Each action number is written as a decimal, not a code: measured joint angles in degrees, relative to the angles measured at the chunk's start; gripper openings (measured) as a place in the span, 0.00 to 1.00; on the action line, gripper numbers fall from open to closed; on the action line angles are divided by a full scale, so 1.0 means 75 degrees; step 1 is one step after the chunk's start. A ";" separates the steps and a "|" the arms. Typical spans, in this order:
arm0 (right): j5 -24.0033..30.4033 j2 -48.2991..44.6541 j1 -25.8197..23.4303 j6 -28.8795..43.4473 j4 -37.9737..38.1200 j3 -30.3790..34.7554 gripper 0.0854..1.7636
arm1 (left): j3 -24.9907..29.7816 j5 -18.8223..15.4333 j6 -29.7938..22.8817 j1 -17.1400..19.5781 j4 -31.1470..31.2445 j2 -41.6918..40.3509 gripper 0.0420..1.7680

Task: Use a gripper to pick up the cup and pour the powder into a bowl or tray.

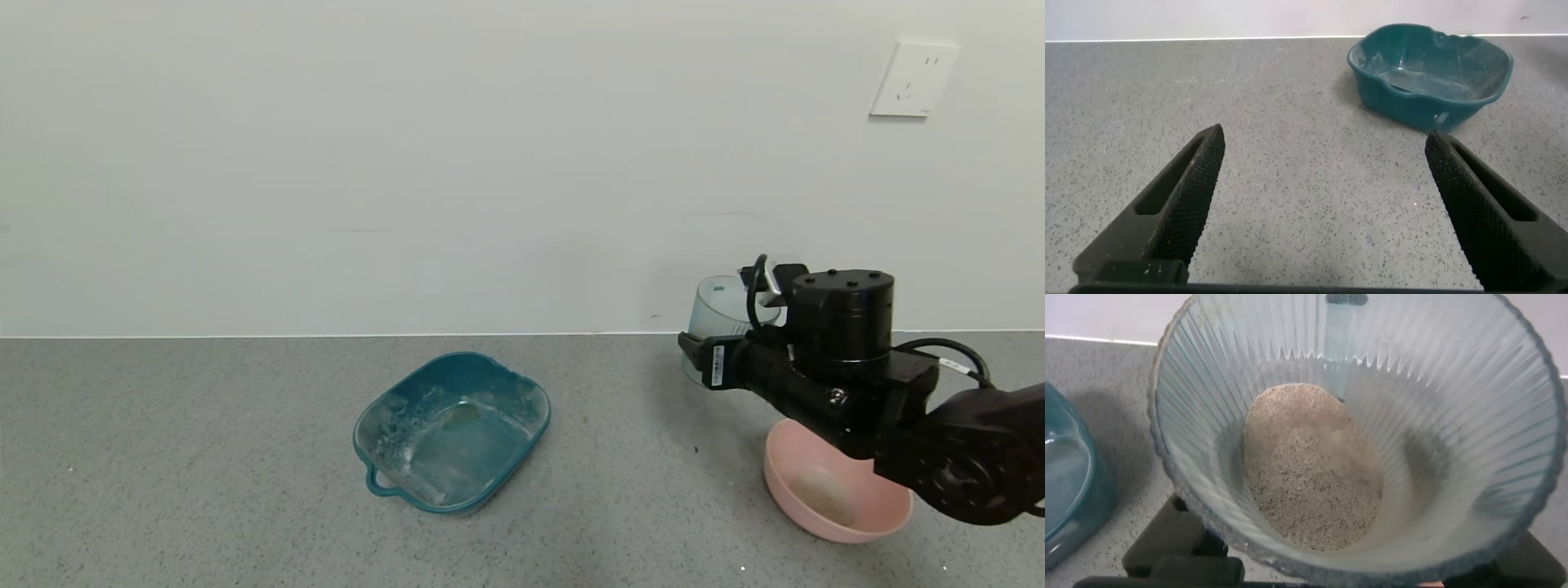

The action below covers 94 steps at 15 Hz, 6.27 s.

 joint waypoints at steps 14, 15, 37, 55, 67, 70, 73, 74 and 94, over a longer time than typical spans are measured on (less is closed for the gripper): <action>0.0023 0.2802 0.0135 -0.0026 -0.0244 -0.1751 0.75 | 0.0000 -0.0003 0.0000 0.0000 0.0000 0.0000 1.00; 0.0015 0.2942 0.0120 -0.0023 -0.0250 -0.1794 0.75 | 0.0000 0.0000 0.0000 0.0000 0.0000 0.0000 1.00; 0.0041 0.3001 0.0187 0.0007 0.0510 -0.1845 0.94 | 0.0000 -0.0003 0.0000 0.0000 0.0000 0.0000 1.00; 0.0434 -0.3571 0.0749 0.0226 0.5151 -0.0210 0.96 | 0.0000 0.0000 0.0000 0.0000 0.0000 0.0000 1.00; -0.0213 -0.8633 -0.0478 0.0216 0.8462 0.1055 0.96 | 0.0000 -0.0003 0.0000 0.0000 0.0000 0.0000 1.00; -0.0234 -0.9684 -0.1562 0.0211 0.8811 0.1096 0.96 | 0.0000 0.0000 0.0000 0.0000 0.0000 0.0000 1.00; -0.0154 -1.0658 -0.2250 0.0154 0.8867 0.1172 0.96 | 0.0000 -0.0003 0.0000 0.0003 0.0000 0.0000 1.00; -0.0146 -1.0933 -0.2409 0.0138 0.8878 0.1204 0.96 | 0.0000 0.0000 0.0000 0.0003 0.0000 0.0000 1.00; 0.2427 -1.4115 -0.3673 -0.0832 0.4840 0.6586 0.96 | 0.0000 -0.0003 0.0000 0.0000 0.0000 0.0000 1.00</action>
